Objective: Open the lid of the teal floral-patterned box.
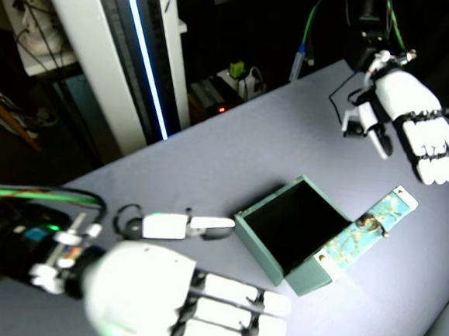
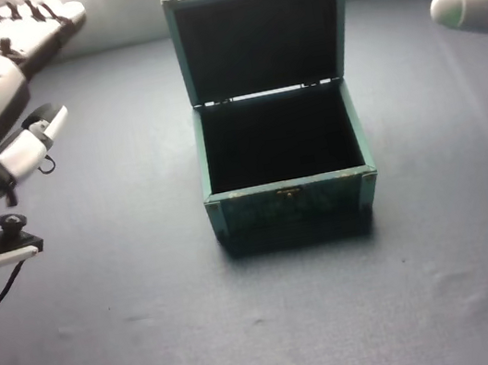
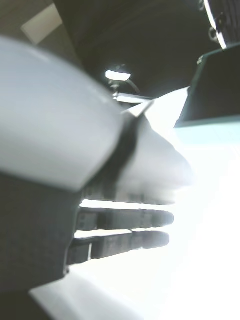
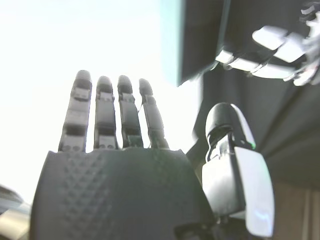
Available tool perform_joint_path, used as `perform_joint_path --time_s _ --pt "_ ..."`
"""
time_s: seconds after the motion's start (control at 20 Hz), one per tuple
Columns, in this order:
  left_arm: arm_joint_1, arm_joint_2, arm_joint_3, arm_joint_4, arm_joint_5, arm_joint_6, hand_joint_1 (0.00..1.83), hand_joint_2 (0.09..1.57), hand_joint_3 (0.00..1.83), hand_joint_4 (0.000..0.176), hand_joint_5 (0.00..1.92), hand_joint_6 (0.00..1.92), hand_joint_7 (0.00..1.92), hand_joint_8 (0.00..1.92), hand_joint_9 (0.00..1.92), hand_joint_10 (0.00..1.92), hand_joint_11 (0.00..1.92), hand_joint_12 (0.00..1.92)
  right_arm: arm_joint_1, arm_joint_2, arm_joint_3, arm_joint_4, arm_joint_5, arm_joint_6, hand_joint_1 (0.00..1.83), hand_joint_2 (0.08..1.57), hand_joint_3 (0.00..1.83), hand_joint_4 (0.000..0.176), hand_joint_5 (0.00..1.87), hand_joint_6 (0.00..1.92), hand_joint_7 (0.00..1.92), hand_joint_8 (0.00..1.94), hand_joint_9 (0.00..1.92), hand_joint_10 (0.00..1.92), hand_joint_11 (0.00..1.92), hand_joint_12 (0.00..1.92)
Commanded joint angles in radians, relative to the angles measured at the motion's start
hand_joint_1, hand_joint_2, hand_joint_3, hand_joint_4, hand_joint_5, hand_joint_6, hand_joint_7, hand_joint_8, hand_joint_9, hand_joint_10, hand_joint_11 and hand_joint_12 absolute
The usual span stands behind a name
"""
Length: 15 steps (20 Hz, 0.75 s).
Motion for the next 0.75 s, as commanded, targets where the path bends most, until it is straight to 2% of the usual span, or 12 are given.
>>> perform_joint_path --time_s 0.0,0.05,0.1,0.15,0.25,0.3,0.4,0.5,0.55,0.6,0.65,0.7 --pt "0.013 0.022 -0.019 0.015 -0.254 -0.004 0.75 1.51 0.11 0.0 0.08 0.0 0.09 0.0 0.06 0.0 0.0 0.17 -0.009 0.01 -0.02 0.043 0.224 0.003 0.0 1.27 0.01 0.0 0.17 0.01 0.12 0.01 0.07 0.01 0.05 0.02" --pt "0.041 0.043 -0.052 0.023 -0.325 -0.004 0.33 1.53 0.09 0.0 0.07 0.0 0.08 0.0 0.06 0.0 0.0 0.17 -0.033 0.027 -0.051 0.062 0.302 0.003 0.0 1.25 0.0 0.0 0.17 0.01 0.13 0.01 0.08 0.01 0.07 0.03" --pt "0.058 0.056 -0.073 0.029 -0.369 -0.004 0.07 1.44 0.03 0.0 0.05 0.0 0.06 0.0 0.03 0.0 0.0 0.1 -0.047 0.037 -0.072 0.072 0.351 0.0 0.0 1.25 0.0 0.0 0.16 0.0 0.11 0.0 0.05 0.0 0.06 0.02" --pt "0.074 0.065 -0.089 0.036 -0.41 -0.004 0.01 1.4 0.01 0.0 0.04 0.0 0.05 0.0 0.02 0.0 0.0 0.08 -0.063 0.051 -0.096 0.079 0.403 -0.005 0.0 1.27 0.01 0.024 0.16 0.0 0.1 0.0 0.02 0.0 0.02 0.01" --pt "0.124 0.082 -0.124 0.048 -0.507 -0.013 0.0 1.32 0.0 0.0 0.0 0.0 0.0 0.0 0.0 0.0 0.01 0.02 -0.098 0.072 -0.142 0.083 0.509 -0.014 0.15 1.3 0.01 0.03 0.22 0.01 0.16 0.01 0.1 0.02 0.11 0.05" --pt "0.152 0.088 -0.134 0.048 -0.552 -0.025 0.0 1.37 0.0 0.0 0.01 0.0 0.0 0.0 0.0 0.0 0.0 0.0 -0.111 0.076 -0.155 0.083 0.551 -0.014 0.34 1.35 0.02 0.0 0.22 0.01 0.17 0.01 0.09 0.01 0.07 0.04" --pt "0.192 0.095 -0.142 0.044 -0.63 -0.065 0.0 1.41 0.02 0.0 0.02 0.01 0.0 0.0 0.0 0.0 0.0 0.0 -0.124 0.083 -0.175 0.076 0.608 -0.014 0.6 1.4 0.01 0.0 0.19 0.0 0.15 0.0 0.09 0.01 0.05 0.03" --pt "0.21 0.094 -0.145 0.056 -0.673 -0.101 0.02 1.46 0.02 0.0 0.02 0.0 0.01 0.0 0.0 0.0 0.0 0.0 -0.124 0.095 -0.201 0.048 0.668 -0.014 0.66 1.44 0.01 0.0 0.16 0.0 0.15 0.01 0.1 0.01 0.07 0.04" --pt "0.213 0.093 -0.147 0.066 -0.691 -0.114 0.09 1.46 0.0 0.0 0.05 0.01 0.04 0.01 0.04 0.01 0.03 0.01 -0.125 0.104 -0.217 0.036 0.706 -0.014 0.69 1.45 0.01 0.0 0.17 0.0 0.18 0.01 0.14 0.01 0.1 0.05" --pt "0.218 0.086 -0.145 0.07 -0.706 -0.134 0.25 1.36 0.0 0.0 0.07 0.0 0.07 0.0 0.04 0.0 0.02 0.01 -0.134 0.11 -0.228 0.029 0.737 -0.014 0.75 1.45 0.0 0.0 0.17 0.0 0.25 0.02 0.22 0.02 0.15 0.06" --pt "0.218 0.079 -0.14 0.072 -0.702 -0.143 0.26 1.35 0.0 0.0 0.06 0.0 0.06 0.0 0.03 0.0 0.01 0.0 -0.148 0.113 -0.235 0.029 0.765 -0.014 0.79 1.45 0.0 0.0 0.15 0.0 0.28 0.01 0.26 0.02 0.19 0.07" --pt "0.225 0.071 -0.137 0.07 -0.704 -0.157 0.25 1.32 0.0 0.0 0.06 0.0 0.07 0.0 0.04 0.0 0.02 0.01 -0.151 0.113 -0.238 0.029 0.765 -0.014 0.82 1.41 0.0 0.0 0.42 1.35 0.31 0.01 0.27 0.01 0.2 0.07"
